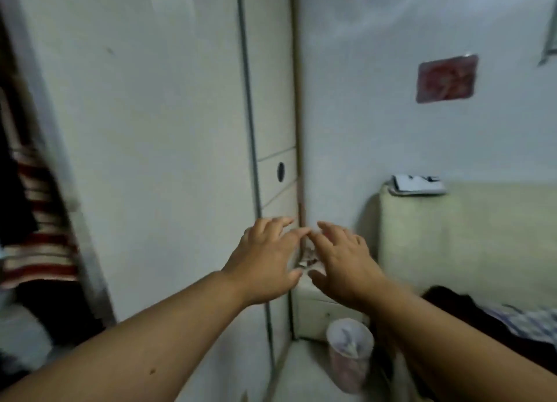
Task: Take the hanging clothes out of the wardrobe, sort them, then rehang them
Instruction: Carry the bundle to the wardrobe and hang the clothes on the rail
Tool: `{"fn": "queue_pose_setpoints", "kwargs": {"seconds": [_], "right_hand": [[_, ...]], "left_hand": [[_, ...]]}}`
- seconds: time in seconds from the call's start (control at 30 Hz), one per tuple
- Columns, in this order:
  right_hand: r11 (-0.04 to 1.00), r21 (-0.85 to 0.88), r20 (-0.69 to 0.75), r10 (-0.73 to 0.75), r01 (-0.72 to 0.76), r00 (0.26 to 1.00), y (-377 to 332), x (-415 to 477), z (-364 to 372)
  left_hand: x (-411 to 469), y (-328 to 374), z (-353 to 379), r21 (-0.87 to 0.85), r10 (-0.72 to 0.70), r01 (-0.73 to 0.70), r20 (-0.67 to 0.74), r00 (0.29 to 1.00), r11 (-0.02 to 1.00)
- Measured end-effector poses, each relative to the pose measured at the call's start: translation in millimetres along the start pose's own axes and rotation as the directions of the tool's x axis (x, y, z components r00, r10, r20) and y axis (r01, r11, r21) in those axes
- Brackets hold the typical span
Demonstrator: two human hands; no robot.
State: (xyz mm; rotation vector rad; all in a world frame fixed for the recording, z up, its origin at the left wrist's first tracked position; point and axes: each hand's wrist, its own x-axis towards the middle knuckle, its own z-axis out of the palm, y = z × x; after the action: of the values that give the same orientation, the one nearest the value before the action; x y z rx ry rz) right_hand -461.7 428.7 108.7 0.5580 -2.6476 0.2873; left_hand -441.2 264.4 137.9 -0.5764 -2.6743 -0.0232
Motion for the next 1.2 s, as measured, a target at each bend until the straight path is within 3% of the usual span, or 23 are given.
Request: {"fn": "queue_pose_setpoints", "kwargs": {"seconds": [0.17,0.47,0.63,0.8,1.2], "right_hand": [[0.976,-0.049,0.111,0.218,-0.214,0.970,103.7,-35.1,36.8],[0.852,-0.149,0.199,0.523,-0.502,0.829,251.5,-16.5,118.0],[0.728,-0.131,0.258,0.681,-0.673,0.686,326.7,7.6,170.5],[0.574,-0.134,0.294,0.801,-0.808,0.521,399.5,3.7,206.0],[0.186,-0.167,0.366,0.923,-0.968,0.115,651.9,-43.0,292.5]], "left_hand": [[61.6,61.0,90.8,-0.129,0.166,-0.151,0.119,0.979,0.980],[206.0,96.1,235.9,-0.304,0.371,-0.292,0.244,0.896,0.907],[296.3,87.2,322.6,-0.400,0.364,-0.198,0.397,0.843,0.895],[368.1,101.5,388.7,-0.426,0.409,-0.205,0.469,0.782,0.881],[528.2,248.9,552.7,-0.529,0.584,-0.283,0.580,0.568,0.800]]}}
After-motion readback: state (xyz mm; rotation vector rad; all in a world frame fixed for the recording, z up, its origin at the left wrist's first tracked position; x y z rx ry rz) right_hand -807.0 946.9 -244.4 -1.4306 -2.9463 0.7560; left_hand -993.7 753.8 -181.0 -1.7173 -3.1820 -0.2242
